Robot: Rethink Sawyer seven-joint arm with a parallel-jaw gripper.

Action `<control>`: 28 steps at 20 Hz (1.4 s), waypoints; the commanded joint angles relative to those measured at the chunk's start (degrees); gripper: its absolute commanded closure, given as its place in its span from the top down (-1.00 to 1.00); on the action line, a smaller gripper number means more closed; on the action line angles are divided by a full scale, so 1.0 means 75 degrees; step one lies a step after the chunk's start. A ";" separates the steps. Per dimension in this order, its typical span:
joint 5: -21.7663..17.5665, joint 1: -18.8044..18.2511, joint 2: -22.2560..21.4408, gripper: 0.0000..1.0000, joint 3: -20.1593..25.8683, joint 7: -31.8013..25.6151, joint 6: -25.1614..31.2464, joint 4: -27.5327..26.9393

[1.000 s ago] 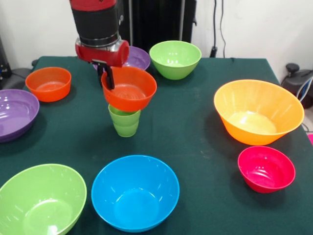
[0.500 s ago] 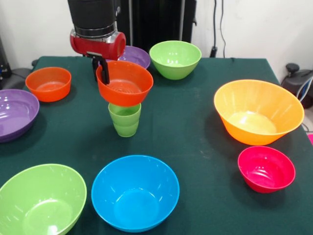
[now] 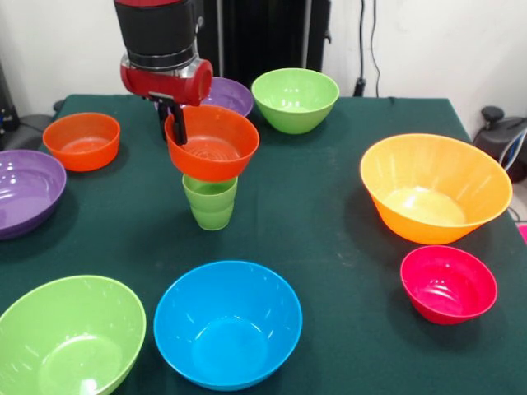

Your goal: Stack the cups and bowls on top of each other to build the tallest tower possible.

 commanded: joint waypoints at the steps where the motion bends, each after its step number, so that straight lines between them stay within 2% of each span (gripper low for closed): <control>1: -0.0341 0.0146 0.0517 -1.00 0.0007 -0.0030 -0.0106 0.0161; 5: -0.0467 0.0187 0.0569 -1.00 -0.0116 0.0077 -0.0340 0.0282; 20: -0.0527 0.0091 0.0534 -1.00 -0.0164 -0.0117 -0.0316 0.0323; 28: -0.0595 0.0007 0.0922 -1.00 -0.0106 -0.0263 -0.0415 -0.0048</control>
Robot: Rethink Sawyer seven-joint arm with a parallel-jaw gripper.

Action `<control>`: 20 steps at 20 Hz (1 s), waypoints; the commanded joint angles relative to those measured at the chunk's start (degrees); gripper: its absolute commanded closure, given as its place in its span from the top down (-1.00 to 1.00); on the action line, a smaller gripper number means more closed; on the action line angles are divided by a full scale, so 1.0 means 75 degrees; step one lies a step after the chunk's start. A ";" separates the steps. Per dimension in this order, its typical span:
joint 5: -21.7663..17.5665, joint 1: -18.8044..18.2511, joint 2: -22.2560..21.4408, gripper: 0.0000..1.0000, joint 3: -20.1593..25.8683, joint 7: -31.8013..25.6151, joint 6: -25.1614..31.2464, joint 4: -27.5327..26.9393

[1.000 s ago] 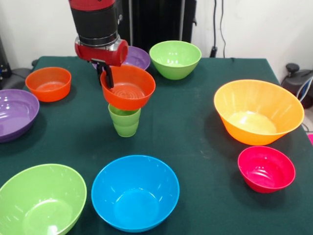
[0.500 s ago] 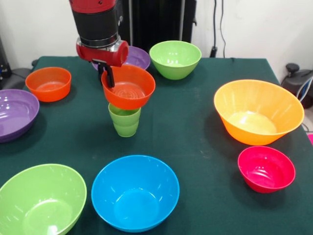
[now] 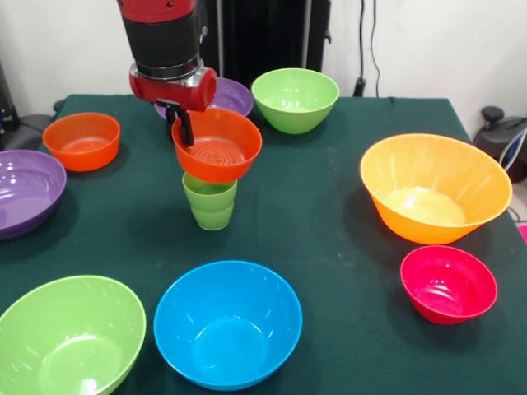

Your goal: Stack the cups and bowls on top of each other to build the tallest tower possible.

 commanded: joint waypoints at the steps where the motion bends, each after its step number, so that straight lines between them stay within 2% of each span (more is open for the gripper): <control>1: -0.0605 0.0005 0.0688 -1.00 0.0039 -0.0259 -0.0453 -0.0215; 11: -0.0751 -0.0112 0.0887 -1.00 0.0086 -0.0380 -0.0647 -0.0348; 20: -0.0749 -0.0255 0.0875 -1.00 0.0240 -0.0747 -0.0318 -0.0612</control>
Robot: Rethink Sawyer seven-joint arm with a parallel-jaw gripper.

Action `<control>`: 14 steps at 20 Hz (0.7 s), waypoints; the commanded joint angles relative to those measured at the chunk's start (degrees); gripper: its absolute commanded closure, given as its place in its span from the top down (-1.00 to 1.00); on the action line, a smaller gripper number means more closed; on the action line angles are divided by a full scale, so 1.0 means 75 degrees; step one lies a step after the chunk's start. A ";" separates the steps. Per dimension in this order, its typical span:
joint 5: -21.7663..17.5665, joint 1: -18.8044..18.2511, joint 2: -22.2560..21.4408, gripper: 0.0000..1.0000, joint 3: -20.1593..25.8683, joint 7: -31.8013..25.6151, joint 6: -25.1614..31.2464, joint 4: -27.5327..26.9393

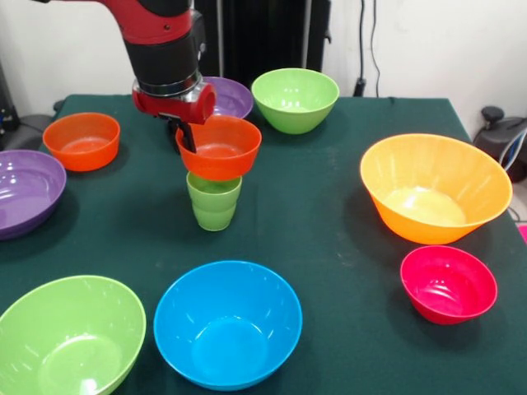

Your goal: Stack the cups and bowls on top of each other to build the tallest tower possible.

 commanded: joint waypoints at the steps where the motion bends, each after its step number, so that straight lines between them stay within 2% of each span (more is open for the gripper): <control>1: -0.0667 -0.0080 0.0390 -1.00 0.0244 -0.0800 -0.0063 -0.0601; 14: -0.0364 -0.0122 0.0014 -1.00 0.0476 -0.1188 0.0954 -0.0920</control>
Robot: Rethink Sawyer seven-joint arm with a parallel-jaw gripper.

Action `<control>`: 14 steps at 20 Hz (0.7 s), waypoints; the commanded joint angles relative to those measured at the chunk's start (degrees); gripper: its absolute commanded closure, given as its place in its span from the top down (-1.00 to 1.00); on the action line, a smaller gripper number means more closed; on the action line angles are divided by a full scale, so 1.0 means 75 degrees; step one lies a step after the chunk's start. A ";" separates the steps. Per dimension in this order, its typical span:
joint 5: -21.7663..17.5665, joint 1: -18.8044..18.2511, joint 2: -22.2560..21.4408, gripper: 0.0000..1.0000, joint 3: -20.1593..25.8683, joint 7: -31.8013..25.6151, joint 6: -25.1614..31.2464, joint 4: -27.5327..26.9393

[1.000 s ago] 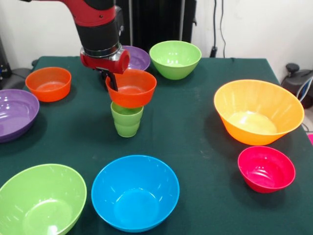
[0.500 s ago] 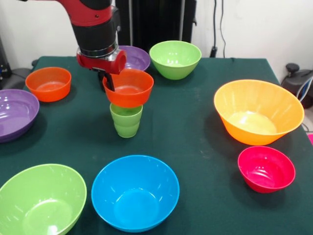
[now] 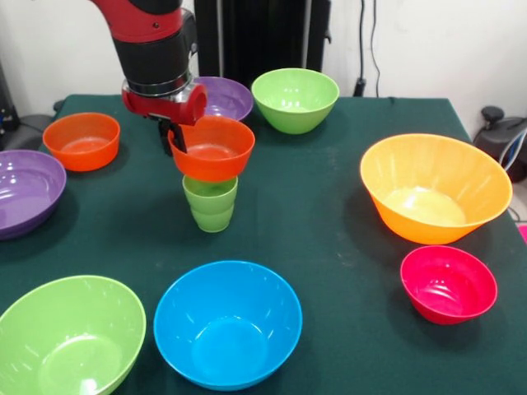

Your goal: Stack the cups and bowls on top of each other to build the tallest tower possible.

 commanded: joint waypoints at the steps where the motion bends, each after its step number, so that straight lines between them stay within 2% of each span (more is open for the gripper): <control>1: -0.0342 -0.0069 0.0039 -1.00 0.0443 -0.1180 0.0814 -0.0708; 14: -0.0301 0.0018 0.0054 -1.00 0.0520 -0.1034 0.0934 -0.0850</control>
